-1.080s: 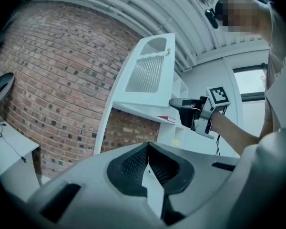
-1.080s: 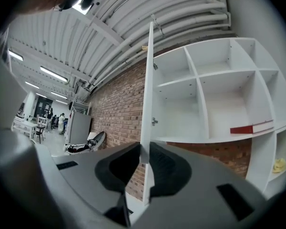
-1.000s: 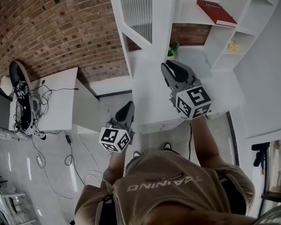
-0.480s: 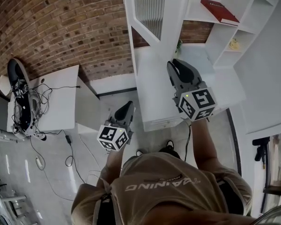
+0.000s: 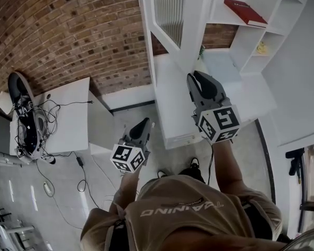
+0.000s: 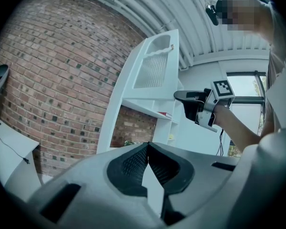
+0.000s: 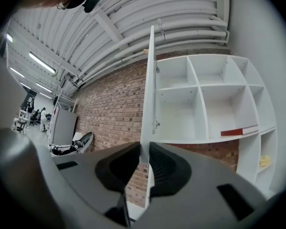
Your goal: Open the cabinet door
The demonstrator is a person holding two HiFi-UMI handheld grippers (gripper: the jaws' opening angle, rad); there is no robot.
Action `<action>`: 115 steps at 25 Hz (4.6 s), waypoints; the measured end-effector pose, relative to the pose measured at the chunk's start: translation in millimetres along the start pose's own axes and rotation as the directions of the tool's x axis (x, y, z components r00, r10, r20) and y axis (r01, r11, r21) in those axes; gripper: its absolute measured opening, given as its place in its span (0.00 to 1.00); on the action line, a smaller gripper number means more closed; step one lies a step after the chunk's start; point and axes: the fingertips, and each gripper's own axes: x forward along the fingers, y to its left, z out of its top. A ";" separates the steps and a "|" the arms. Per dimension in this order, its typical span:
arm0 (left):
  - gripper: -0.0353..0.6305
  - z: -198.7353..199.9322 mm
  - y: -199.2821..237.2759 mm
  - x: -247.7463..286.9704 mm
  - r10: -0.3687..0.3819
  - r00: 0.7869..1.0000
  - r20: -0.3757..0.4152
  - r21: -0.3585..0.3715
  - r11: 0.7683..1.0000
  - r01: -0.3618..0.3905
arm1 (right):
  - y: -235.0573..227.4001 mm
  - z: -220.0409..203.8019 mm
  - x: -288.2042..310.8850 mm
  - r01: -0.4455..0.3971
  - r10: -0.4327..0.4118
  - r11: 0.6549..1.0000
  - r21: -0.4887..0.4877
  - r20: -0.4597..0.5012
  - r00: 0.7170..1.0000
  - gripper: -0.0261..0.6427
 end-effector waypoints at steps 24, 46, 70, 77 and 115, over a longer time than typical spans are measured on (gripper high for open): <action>0.06 -0.5 38.9 -49.7 0.079 0.996 0.036 -0.025 0.997 -0.078 | 69.4 2.9 22.1 -0.055 0.055 0.998 -0.043 -0.008 0.998 0.14; 0.06 -5.3 -8.7 -3.2 0.025 0.999 0.026 -0.027 0.999 -0.024 | 47.4 -19.9 -7.6 -0.210 0.207 0.977 -0.046 -0.058 0.977 0.08; 0.06 -17.1 -150.1 125.3 -0.006 1.000 0.005 -0.018 1.000 0.006 | -103.5 -94.8 -89.1 -0.267 0.272 0.962 0.048 -0.193 0.943 0.08; 0.06 -31.0 -181.5 147.9 0.019 1.000 0.013 0.006 1.000 -0.019 | -125.9 -125.9 -105.9 -0.350 0.384 0.918 0.188 -0.186 0.905 0.08; 0.06 29.2 -163.7 144.7 -0.012 0.999 0.030 0.097 0.995 0.009 | -139.9 -85.4 -101.5 -0.277 0.279 0.960 0.028 -0.105 0.955 0.07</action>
